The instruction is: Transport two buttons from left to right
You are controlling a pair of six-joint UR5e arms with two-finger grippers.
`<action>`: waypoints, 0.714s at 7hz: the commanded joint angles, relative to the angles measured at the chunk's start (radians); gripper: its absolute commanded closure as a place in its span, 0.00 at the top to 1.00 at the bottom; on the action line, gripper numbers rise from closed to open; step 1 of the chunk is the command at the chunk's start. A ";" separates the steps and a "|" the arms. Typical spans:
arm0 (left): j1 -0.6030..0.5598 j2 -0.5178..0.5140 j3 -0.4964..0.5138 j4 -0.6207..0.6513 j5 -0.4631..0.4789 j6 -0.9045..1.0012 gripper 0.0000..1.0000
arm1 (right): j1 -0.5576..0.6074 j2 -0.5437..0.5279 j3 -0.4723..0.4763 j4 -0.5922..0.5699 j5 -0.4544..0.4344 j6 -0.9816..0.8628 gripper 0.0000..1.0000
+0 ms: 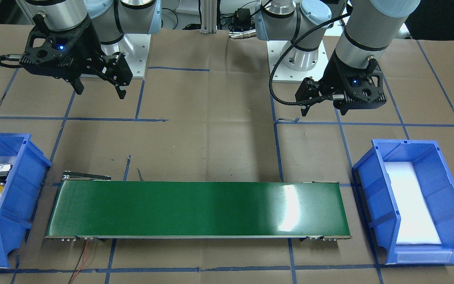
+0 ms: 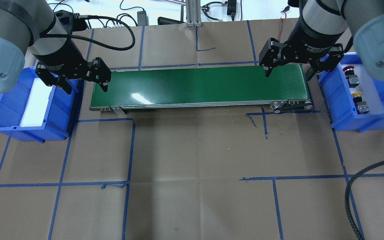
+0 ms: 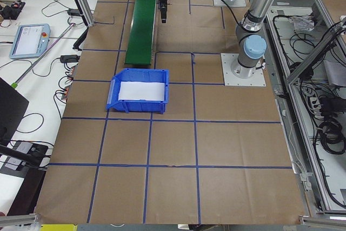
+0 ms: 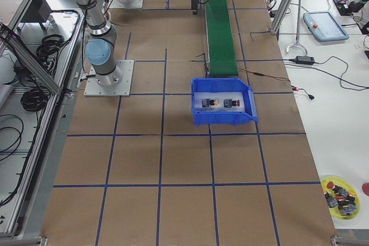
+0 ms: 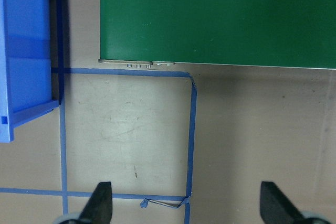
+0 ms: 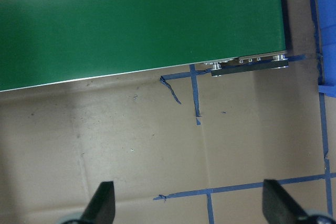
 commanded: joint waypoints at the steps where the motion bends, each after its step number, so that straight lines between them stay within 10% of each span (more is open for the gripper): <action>1: 0.000 -0.001 0.000 0.000 0.000 0.000 1.00 | 0.007 0.019 -0.001 -0.003 -0.014 -0.018 1.00; 5: 0.000 0.001 0.000 0.000 0.000 0.000 1.00 | 0.007 0.023 -0.003 0.002 -0.015 -0.015 1.00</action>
